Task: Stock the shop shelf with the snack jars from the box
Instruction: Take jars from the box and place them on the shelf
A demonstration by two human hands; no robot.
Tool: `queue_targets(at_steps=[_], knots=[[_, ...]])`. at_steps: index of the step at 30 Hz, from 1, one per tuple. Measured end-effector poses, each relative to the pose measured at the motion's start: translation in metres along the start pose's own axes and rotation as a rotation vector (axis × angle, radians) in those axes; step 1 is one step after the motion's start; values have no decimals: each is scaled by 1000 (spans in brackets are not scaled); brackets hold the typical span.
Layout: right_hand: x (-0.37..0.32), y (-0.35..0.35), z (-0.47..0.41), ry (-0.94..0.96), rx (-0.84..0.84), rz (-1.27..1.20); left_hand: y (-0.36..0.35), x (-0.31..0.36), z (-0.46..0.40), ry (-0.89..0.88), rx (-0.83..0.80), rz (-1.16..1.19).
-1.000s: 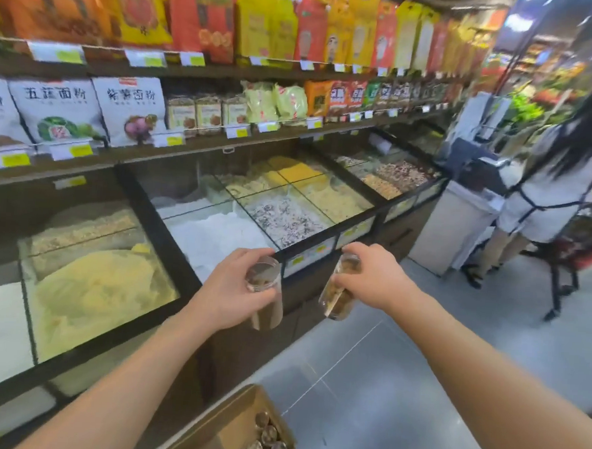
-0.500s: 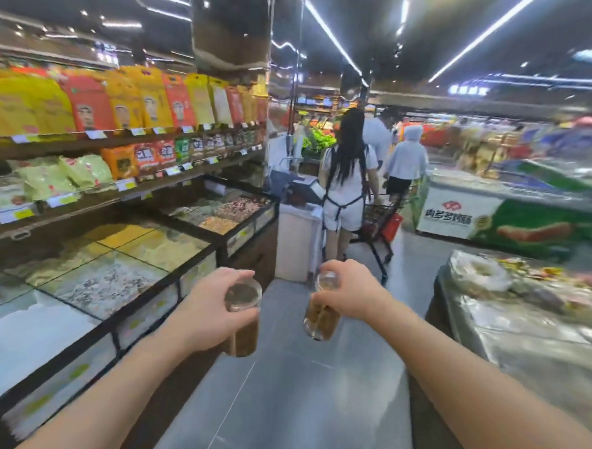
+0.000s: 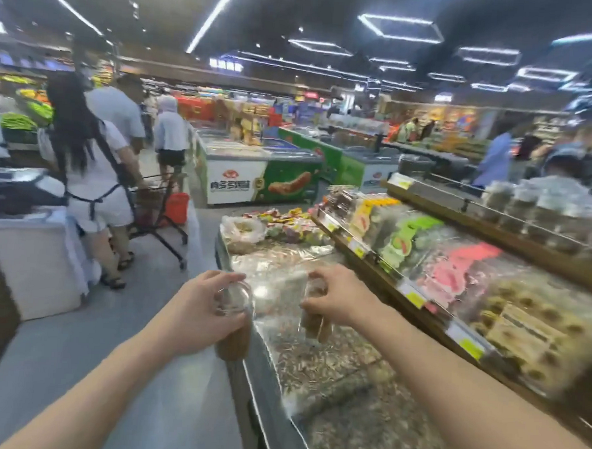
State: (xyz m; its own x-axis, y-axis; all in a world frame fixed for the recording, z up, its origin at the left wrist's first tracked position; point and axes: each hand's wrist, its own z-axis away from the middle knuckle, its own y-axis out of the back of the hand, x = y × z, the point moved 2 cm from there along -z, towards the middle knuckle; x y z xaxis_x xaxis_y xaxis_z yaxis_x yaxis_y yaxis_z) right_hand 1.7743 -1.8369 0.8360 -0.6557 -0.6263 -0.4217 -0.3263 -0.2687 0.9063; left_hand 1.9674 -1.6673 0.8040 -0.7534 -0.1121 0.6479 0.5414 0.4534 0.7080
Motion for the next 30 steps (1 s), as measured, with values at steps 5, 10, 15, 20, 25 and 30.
queue_targets(at_steps=[5, 10, 15, 20, 25, 30], knots=[[107, 37, 37, -283, 99, 49, -93, 58, -66, -190, -201, 57], [188, 67, 85, -556, 178, 58, -174, 125, -107, -379, -371, 107], [243, 92, 128, -775, 223, 59, -246, 181, -137, -529, -561, 199], [279, 107, 166, -974, 318, 8, -296, 228, -155, -673, -692, 231], [312, 118, 196, -1080, 409, -4, -332, 269, -156, -804, -767, 194], [358, 133, 224, -1149, 461, -9, -360, 303, -144, -807, -803, 201]])
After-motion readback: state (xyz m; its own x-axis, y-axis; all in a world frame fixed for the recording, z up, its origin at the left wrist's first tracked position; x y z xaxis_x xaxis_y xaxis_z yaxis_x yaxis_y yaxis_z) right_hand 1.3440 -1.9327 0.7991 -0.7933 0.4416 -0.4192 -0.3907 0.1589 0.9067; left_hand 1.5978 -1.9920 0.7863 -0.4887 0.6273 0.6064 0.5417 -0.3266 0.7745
